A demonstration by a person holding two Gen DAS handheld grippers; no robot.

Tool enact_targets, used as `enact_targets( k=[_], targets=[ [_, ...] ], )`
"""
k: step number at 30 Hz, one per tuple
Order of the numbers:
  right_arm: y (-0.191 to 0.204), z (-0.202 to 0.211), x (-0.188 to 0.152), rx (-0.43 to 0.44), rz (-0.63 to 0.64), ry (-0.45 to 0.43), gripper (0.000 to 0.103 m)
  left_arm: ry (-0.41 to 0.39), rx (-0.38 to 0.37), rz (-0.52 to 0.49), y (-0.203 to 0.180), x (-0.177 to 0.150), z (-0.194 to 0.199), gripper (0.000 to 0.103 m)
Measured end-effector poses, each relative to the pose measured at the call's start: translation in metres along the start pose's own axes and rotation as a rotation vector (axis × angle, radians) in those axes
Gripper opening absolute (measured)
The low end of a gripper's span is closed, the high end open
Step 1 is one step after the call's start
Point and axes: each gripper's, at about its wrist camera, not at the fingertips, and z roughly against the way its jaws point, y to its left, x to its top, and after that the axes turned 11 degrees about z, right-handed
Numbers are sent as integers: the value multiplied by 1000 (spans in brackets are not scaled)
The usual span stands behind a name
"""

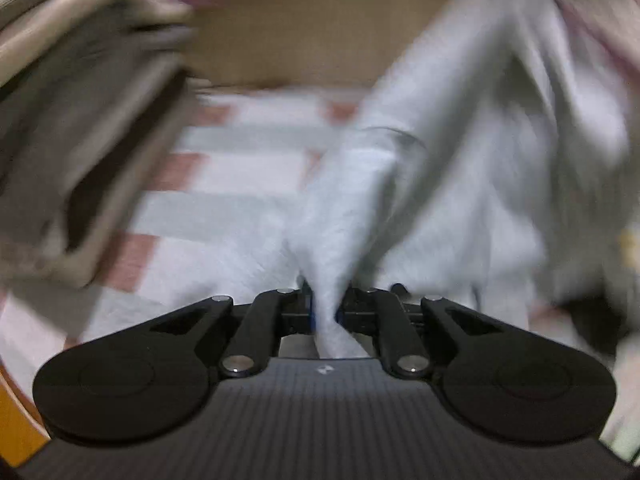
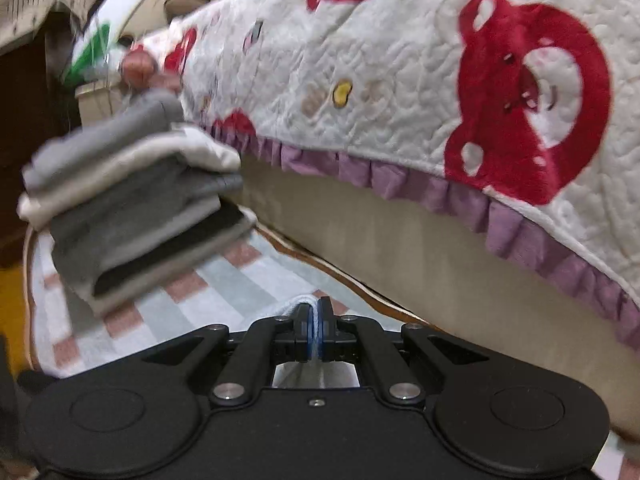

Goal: Fold clothes

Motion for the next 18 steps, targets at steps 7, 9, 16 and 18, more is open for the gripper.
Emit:
enact_targets(
  k=[7,9,16,18],
  targets=[
    [-15,-39,-35,-140,6,252,65,-187,-44,95,48,14,21,8],
    [-10,-24,-46,-123,-26,241,68,-173,-33,115,50,9,12,8],
    [-3,27,-86,-266,-114,271,68,-217,-46,208,60,15,5,8],
    [5,32,-93,-284,-107,280,67,-220,-69,248,67,16,5,8]
  ],
)
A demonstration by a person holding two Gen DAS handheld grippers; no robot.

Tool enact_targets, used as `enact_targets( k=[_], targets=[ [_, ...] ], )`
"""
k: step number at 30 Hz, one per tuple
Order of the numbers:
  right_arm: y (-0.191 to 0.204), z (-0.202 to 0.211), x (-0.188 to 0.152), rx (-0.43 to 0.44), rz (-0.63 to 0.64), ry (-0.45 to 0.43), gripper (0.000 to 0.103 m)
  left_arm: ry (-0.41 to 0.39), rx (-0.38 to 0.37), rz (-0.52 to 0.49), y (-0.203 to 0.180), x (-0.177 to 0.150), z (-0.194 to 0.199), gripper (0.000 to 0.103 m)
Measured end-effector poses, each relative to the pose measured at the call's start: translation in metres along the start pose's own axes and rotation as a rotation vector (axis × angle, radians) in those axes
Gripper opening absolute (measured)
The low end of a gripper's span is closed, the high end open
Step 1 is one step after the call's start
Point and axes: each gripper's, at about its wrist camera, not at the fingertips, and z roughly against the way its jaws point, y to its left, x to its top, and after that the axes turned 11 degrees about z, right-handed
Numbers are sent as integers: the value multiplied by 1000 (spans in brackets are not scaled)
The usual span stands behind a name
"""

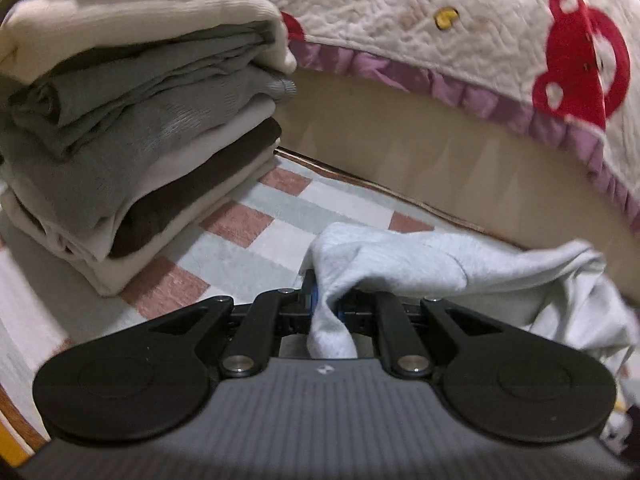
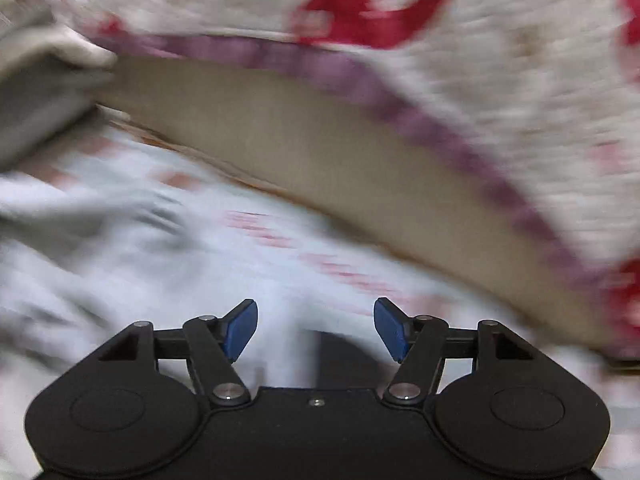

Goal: Fold clothes

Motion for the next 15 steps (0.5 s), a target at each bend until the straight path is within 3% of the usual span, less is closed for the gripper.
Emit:
enact_targets(
  k=[2,9,13,15],
  targets=[
    [8,4,-6,73,-14,-3,61,3,-9,19,3,0,1,8],
    [36,18,-28,331,-59,-10,60,29,-34,78,11,3,3,8],
    [72,2,-27,473,13,24,60,32,-32,85,13,1,3,8],
    [88,-4,-24,457,103,34,56,30,-30,82,14,0,3,8]
  ],
)
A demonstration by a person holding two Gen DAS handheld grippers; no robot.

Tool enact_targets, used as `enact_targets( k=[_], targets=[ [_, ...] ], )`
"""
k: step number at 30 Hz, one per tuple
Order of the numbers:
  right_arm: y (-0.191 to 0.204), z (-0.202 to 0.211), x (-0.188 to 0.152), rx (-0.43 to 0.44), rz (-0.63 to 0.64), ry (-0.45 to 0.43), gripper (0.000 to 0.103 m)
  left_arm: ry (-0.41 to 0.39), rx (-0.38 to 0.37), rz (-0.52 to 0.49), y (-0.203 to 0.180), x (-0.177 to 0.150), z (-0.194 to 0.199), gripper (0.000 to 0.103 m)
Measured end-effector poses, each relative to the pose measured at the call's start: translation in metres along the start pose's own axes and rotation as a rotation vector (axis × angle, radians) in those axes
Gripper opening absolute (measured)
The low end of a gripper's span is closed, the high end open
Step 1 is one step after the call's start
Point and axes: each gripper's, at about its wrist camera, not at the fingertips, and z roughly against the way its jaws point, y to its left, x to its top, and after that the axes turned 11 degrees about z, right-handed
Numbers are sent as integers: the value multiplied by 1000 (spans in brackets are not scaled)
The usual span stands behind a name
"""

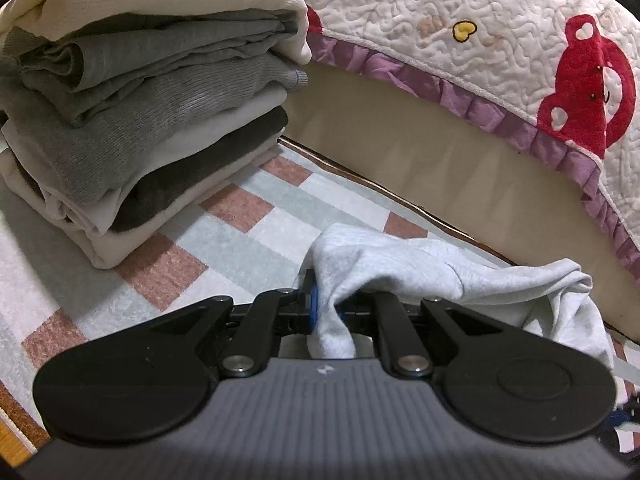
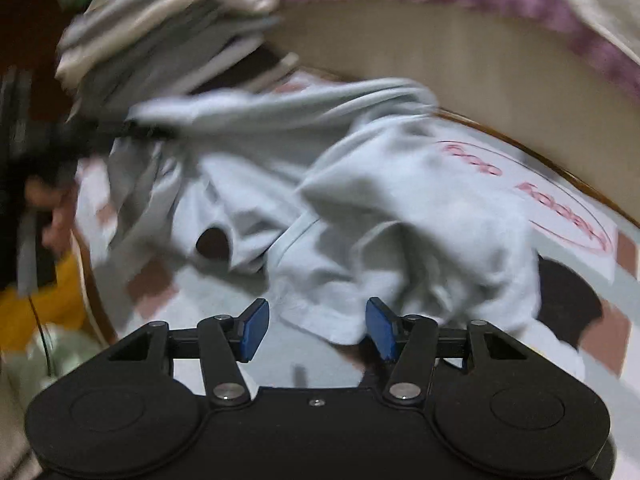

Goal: Fold clothes

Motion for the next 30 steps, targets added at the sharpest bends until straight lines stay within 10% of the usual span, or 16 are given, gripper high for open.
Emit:
enact_targets(
  k=[6,9,10,12,19,30],
  targets=[
    [-9,-30,8,-235,69,73,61,5,-8,3,2,0,0,9],
    [-32,-37,3,-172,-63,44,59,18,-19,23,6,2,-1,9],
    [-38,-37,2,-136,-82,22,51,24,-22,32,8,2,-2,9],
    [-40,-34,6,-112,-39,-6,4,25,-24,37,9,2,-1,9],
    [-75,34,13,-88,-178,-213,4,-14,-18,9,6,5,7,9],
    [-149,106,6,-534,-227,-204,3,-40,-55,46,9,12,18,9]
  ],
)
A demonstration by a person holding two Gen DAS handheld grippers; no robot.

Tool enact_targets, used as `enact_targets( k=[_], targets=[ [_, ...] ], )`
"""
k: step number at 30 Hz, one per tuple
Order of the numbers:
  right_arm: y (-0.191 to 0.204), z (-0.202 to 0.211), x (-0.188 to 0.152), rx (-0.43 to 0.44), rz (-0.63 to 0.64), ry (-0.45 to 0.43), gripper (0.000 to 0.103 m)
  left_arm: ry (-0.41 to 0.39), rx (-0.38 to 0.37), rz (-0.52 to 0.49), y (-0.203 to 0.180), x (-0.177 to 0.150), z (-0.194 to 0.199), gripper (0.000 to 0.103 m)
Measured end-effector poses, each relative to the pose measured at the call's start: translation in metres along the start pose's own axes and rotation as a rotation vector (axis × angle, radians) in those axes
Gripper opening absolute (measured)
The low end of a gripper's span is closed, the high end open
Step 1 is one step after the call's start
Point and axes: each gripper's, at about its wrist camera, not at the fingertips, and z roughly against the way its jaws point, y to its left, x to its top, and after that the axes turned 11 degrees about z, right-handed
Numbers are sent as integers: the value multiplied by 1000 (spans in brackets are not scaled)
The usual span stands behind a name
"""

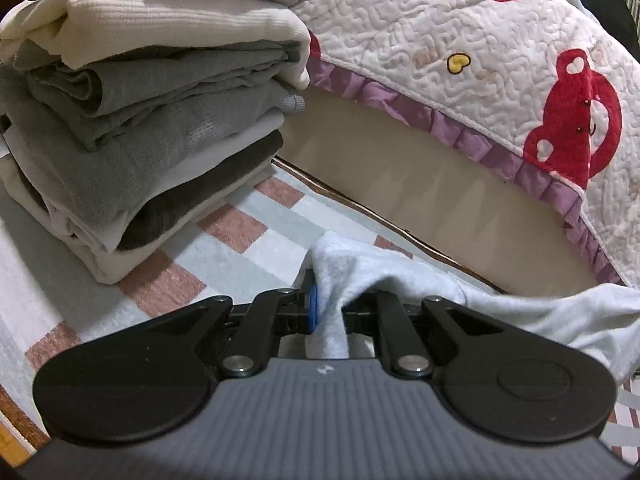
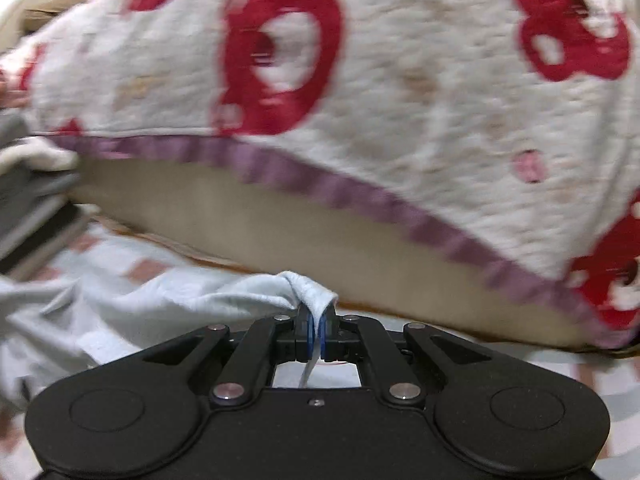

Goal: Fold clothes

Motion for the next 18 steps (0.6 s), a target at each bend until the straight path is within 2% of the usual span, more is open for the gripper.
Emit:
enact_targets(
  k=[3,4,7,8,10,11,13,14,16,18],
  targets=[
    [-24,-9,0,-100,1,24,3,5,3,-15,-2,-2,-2,9],
    [-27,-13,0,-106,-12,31,3,6,4,-21,-3,-3,-2,9],
    [-41,-21,-3,-56,-122,42,3,11,15,-46,-3,-4,-4,11],
    [-45,-23,-6,-42,-158,40,4,19,15,-27,-1,-4,-5,11],
    [-49,-33,-9,-1,-207,43,12,35,14,11,5,-3,-7,11],
    [-49,-43,-10,26,-210,59,12,45,10,35,8,-3,-9,11],
    [-46,-68,-13,50,-185,126,18,72,10,86,17,-3,-14,11],
    [-45,-80,-14,61,-169,161,26,88,13,110,21,-3,-17,11],
    [-42,-97,-18,95,-149,220,34,107,19,131,25,-5,-20,11],
    [-45,-100,-28,143,-210,234,44,126,26,152,30,-6,-23,11]
  ],
)
